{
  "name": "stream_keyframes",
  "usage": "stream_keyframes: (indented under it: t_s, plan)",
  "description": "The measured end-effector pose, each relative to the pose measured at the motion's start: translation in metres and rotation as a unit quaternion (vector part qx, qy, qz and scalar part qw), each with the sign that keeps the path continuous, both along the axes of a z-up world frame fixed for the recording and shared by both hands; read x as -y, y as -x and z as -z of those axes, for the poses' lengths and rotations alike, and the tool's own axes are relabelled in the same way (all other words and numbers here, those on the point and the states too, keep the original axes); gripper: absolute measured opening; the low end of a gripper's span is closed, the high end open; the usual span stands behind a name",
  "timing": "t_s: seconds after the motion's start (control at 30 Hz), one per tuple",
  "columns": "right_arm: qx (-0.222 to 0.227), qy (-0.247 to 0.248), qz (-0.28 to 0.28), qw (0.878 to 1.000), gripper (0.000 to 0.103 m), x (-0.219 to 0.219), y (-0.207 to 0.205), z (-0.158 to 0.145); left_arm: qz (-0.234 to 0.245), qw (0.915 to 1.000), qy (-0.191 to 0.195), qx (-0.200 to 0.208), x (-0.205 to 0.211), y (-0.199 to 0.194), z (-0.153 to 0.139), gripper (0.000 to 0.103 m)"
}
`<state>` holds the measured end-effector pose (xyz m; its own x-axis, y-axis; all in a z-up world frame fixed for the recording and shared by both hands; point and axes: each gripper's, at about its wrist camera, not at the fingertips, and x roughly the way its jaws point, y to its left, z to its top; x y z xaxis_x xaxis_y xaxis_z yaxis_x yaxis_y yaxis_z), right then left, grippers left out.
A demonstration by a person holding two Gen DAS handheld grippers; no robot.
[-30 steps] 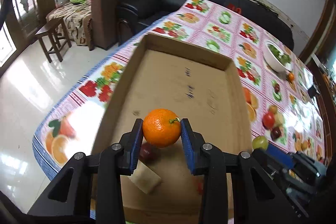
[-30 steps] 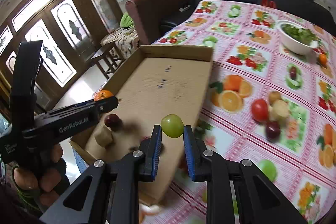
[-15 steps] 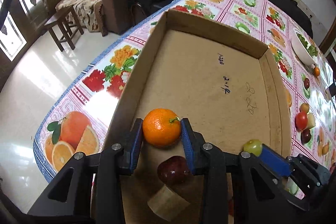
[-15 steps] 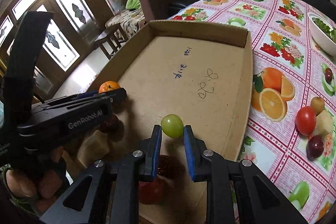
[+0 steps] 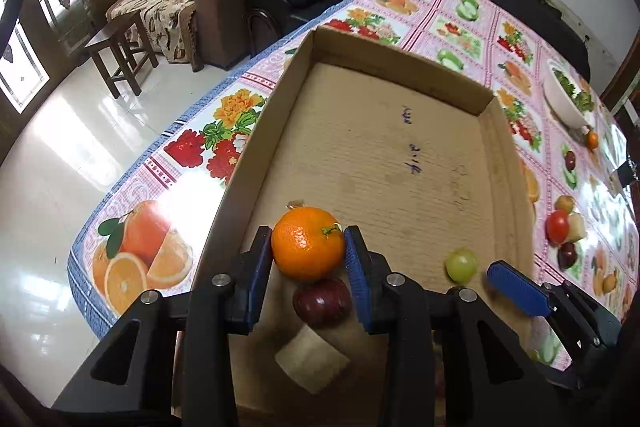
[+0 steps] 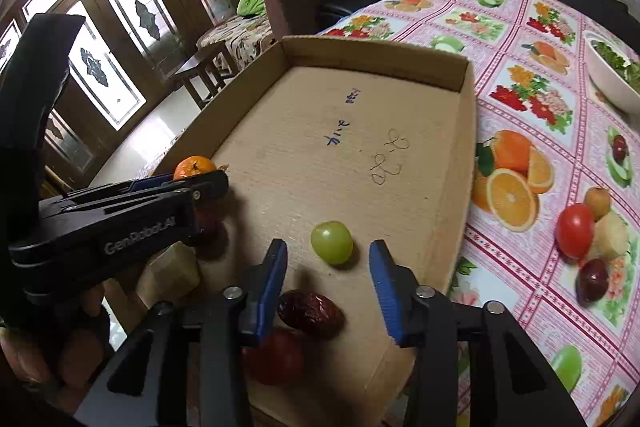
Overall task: Organize fruits
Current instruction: 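Open right tool dropping the green grape while left tool releases the orange into box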
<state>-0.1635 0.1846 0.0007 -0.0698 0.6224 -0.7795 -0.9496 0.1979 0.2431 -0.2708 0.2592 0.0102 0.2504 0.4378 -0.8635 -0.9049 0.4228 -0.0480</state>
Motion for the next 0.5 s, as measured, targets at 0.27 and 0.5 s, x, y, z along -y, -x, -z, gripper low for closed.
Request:
stream_keyframes:
  t_s: [0.27, 0.5]
  plan:
    - [-0.021, -0.035, 0.023, 0.999, 0.045, 0.038, -0.016, -0.019, 0.009, 0.9995, -0.028, 0.015, 0.026, -0.004, -0.021, 0.034]
    - [-0.034, -0.07, 0.055, 0.995, 0.045, 0.075, -0.037, -0.038, 0.027, 0.9984, -0.047, 0.015, 0.051, -0.016, -0.033, 0.034]
